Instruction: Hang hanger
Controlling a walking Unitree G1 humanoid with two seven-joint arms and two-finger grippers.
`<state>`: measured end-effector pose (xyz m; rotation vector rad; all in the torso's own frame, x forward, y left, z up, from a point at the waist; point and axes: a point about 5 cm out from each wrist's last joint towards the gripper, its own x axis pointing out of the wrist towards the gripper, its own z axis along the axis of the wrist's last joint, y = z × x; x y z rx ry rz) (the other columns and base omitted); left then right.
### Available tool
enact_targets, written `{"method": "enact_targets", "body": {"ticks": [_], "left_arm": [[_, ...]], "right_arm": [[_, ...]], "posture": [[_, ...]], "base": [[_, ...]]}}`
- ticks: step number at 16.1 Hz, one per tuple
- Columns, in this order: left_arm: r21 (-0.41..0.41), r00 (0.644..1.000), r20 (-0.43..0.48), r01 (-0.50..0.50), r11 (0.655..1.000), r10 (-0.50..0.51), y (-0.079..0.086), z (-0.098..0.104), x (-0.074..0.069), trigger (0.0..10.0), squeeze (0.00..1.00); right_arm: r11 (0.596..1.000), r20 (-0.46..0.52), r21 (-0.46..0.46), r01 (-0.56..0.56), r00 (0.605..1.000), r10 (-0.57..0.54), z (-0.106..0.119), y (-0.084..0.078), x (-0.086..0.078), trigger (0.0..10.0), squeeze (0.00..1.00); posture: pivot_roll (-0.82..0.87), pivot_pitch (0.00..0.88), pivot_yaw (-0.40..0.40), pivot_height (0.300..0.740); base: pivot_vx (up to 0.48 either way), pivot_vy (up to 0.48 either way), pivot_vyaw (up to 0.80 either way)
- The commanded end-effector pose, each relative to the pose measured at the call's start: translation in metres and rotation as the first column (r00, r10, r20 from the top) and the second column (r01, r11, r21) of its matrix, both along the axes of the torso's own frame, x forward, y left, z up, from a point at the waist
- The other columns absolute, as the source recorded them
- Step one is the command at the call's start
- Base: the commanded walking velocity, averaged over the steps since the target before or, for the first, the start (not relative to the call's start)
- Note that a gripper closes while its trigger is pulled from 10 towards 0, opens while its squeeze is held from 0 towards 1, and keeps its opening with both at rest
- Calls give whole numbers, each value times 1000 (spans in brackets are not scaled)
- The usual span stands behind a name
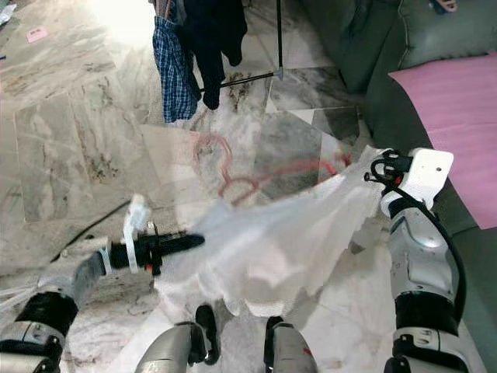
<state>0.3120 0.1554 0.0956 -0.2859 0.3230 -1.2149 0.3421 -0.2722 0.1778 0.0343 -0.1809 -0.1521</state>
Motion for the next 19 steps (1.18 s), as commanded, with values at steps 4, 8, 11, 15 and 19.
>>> {"method": "enact_targets", "body": {"ticks": [4,8,11,15,19], "left_arm": [[51,999,-2,46,998,-46,2,-8,-7,0,0],[85,992,20,121,989,-123,-10,-10,-11,0,0],[93,989,43,136,986,-140,-20,-9,-10,0,0],[83,986,101,122,989,-130,-31,-1,-5,0,0],[86,983,130,118,989,-129,-45,-2,-4,0,0]], "right_arm": [[999,71,-45,2,998,1,19,-6,-2,0,0],[989,98,-76,-124,986,131,34,16,9,0,0],[934,66,-110,-340,935,348,35,56,15,0,0],[834,49,-151,-530,839,542,32,91,7,0,0],[781,69,-168,-601,783,618,44,106,5,0,0]], "posture": [[-67,327,44,740],[-70,322,45,740],[-66,320,43,740],[-60,316,47,740],[-65,306,50,740]], "base": [[0,0,0],[0,0,0],[0,0,0],[0,0,0],[0,0,0]]}}
